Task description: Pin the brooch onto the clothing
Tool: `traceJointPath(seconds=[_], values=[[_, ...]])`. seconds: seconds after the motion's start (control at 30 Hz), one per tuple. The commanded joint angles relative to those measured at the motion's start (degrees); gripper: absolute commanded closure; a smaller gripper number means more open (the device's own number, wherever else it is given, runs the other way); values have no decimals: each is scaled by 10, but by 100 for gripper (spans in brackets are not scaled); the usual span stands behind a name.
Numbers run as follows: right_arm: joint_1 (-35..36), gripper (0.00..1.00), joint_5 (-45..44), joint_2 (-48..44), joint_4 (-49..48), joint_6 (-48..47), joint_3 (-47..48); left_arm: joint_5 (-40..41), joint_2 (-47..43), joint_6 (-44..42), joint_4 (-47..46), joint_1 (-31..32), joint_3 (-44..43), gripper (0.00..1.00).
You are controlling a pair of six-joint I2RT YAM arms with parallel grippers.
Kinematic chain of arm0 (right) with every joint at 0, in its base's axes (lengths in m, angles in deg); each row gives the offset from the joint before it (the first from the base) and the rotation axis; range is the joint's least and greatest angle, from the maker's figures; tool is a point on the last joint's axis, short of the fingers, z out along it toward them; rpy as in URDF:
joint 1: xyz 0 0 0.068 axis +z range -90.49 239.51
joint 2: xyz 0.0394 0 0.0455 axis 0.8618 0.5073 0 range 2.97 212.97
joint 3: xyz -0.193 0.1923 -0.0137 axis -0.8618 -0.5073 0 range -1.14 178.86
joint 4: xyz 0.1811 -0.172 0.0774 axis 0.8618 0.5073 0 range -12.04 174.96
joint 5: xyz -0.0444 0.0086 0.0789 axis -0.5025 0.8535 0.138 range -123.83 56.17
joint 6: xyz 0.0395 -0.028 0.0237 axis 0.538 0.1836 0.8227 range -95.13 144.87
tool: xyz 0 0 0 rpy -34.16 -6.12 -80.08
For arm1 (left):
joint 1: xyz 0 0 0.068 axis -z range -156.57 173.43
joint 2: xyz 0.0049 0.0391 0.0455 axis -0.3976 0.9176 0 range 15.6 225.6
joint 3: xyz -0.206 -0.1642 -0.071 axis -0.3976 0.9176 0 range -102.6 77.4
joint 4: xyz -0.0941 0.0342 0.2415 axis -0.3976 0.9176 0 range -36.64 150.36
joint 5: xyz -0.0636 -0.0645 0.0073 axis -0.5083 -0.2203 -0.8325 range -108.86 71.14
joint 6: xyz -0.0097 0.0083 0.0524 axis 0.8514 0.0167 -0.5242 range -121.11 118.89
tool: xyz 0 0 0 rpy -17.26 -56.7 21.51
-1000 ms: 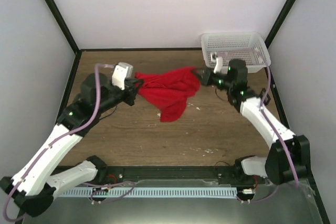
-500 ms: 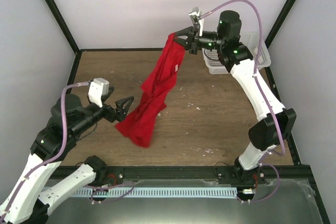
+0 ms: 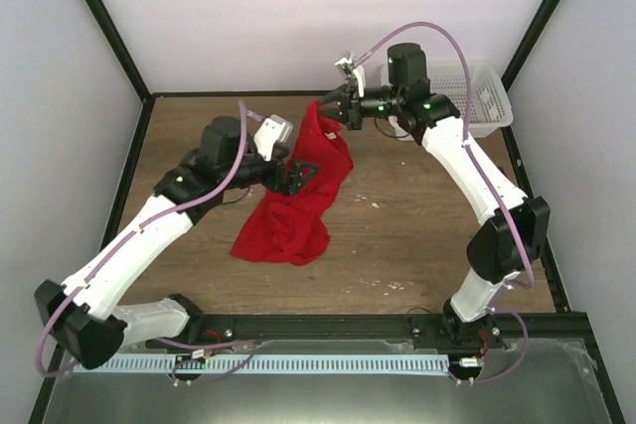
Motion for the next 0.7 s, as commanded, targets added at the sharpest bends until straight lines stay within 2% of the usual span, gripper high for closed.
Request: traceJointPath(seconds=[0.0,0.17,0.27,0.37,0.43,0.5,0.53,0.57,0.6,0.63,0.67], values=[[8,99,19,-18,-18,16,-25,-89,49,33,-87,-3,-28,0],[21,99,26,-28,-56,54,-45,-67,94,75,-127,-2,-44,3],[29,99,29,-39,-74,70,-55,-45,122,78,-118,-3,-62,22],[29,99,17,-62,-93,88,-68,-22,128,69,-84,-12,-77,57],[29,99,-14,-85,-99,91,-84,-16,107,60,-73,-19,-71,71],[29,95,-47,-108,-102,90,-99,1,79,42,-57,-22,-63,83],[29,94,-65,-119,-104,92,-107,12,66,31,-47,-22,-62,95],[29,93,-78,-129,-109,96,-115,27,53,23,-37,-23,-62,100],[29,92,-92,-140,-117,104,-125,38,42,16,-28,-25,-63,100],[29,88,-110,-152,-125,112,-137,43,33,8,-18,-27,-65,100],[29,78,-131,-164,-132,120,-150,51,22,4,-8,-28,-69,100]])
